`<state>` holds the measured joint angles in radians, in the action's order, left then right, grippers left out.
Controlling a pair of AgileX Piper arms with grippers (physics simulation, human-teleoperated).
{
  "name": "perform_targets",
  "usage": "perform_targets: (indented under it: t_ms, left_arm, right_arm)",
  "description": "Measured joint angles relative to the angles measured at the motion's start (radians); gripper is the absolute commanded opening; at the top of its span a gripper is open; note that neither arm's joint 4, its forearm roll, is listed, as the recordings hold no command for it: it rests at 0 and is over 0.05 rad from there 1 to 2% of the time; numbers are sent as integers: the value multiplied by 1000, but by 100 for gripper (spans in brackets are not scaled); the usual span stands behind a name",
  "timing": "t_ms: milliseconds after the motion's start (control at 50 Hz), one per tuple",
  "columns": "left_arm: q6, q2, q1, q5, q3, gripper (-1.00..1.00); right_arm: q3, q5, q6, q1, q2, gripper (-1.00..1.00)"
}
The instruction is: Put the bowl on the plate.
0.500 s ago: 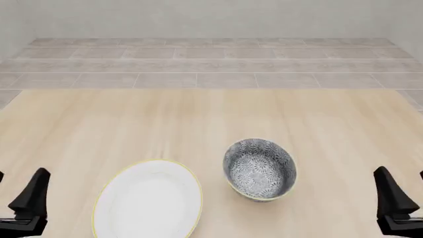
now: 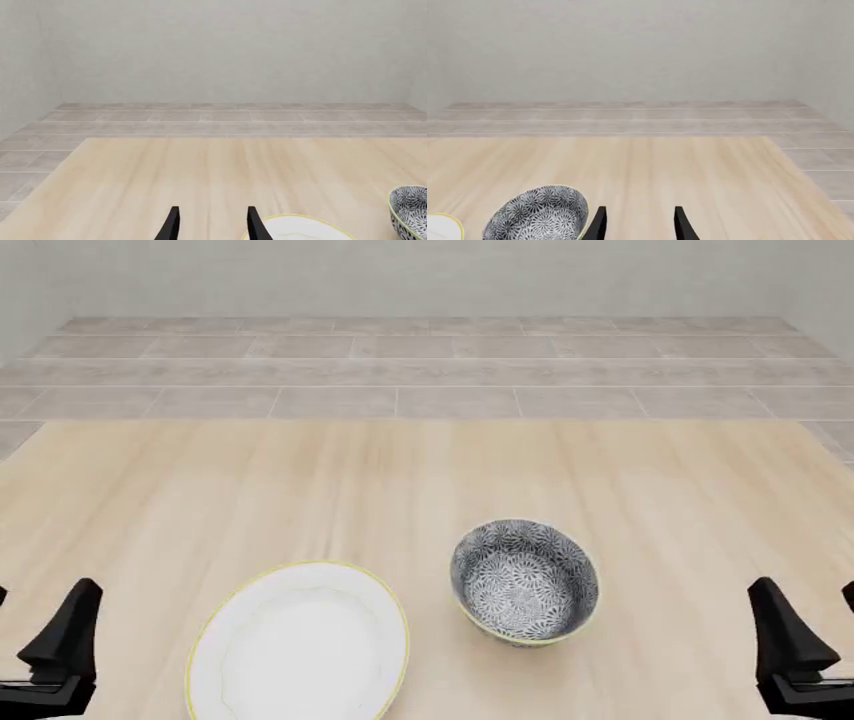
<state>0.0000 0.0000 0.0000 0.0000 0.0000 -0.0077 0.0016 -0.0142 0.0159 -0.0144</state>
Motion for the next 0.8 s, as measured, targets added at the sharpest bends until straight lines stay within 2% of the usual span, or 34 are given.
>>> perform_targets:
  t_ms: [160,240,500,580,700,800]
  left_arm:
    - [0,0,0,0,0,100]
    - [0,0,0,0,0,100]
    - [0,0,0,0,0,100]
    - [0,0,0,0,0,100]
    - [0,0,0,0,0,100]
    - [0,0,0,0,0,100]
  right_arm:
    - [-70,23,-6,31,-42,100]
    - [-116,38,11,46,-71,100]
    - [-262,59,33,74,-263,100]
    - [-305,72,30,85,-316,100]
    - [-366,98,-8,94,-376,100]
    - [-412,121,-1,106,-408,100]
